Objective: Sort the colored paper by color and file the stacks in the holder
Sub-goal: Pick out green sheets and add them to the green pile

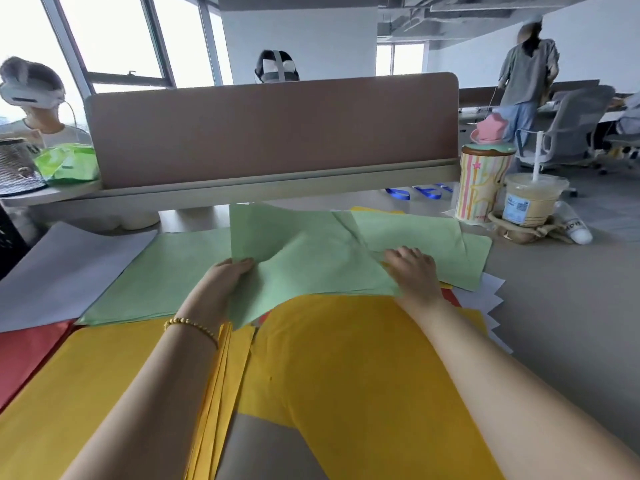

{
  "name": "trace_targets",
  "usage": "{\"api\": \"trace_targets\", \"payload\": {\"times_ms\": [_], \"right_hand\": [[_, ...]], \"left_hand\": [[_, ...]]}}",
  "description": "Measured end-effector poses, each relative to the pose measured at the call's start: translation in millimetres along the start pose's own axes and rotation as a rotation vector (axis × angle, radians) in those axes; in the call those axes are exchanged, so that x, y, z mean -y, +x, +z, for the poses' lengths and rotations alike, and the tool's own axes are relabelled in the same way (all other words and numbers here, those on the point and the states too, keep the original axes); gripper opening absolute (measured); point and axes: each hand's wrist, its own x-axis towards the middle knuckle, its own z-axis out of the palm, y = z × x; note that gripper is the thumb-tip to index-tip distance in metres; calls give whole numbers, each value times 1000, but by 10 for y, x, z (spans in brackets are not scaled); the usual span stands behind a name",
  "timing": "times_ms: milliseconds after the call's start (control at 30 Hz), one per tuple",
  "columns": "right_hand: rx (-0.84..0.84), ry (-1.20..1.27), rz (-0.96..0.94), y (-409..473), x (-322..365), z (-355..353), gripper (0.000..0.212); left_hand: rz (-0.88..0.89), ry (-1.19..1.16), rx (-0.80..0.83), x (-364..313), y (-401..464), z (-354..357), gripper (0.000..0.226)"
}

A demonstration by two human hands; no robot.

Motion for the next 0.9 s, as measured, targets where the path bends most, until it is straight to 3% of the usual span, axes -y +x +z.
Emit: {"api": "trace_targets", "payload": {"times_ms": [67, 167, 300, 400, 500, 567, 633, 733, 833, 900], "right_hand": [[68, -20, 26, 133, -40, 72, 40], [250, -27, 48, 393, -12, 75, 72], [394, 41, 57, 635, 39, 69, 64], [402, 415, 159, 704, 138, 68, 47], [349, 978, 401, 741, 286, 125, 65], [353, 899, 443, 766, 364, 88, 45], [251, 653, 462, 767, 351, 36, 31], [65, 456, 369, 717, 225, 28, 25], [-62, 441, 358, 694, 110, 28, 20], [-154, 464, 340, 657, 45, -58, 28]], "left_hand": [[-14, -27, -32, 78, 74, 137, 17], [34, -71, -108, 251, 167, 286, 17], [126, -345, -175, 273, 314, 275, 24], [105, -375, -176, 283, 362, 239, 19], [30, -309, -185, 333, 406, 223, 20], [-2, -305, -180, 343, 432, 191, 19], [-39, -326, -169, 334, 416, 168, 11], [-47, -390, -147, 319, 416, 117, 11], [-61, -377, -112, 273, 383, 117, 9], [-68, -359, -73, 228, 295, 179, 9]]}}
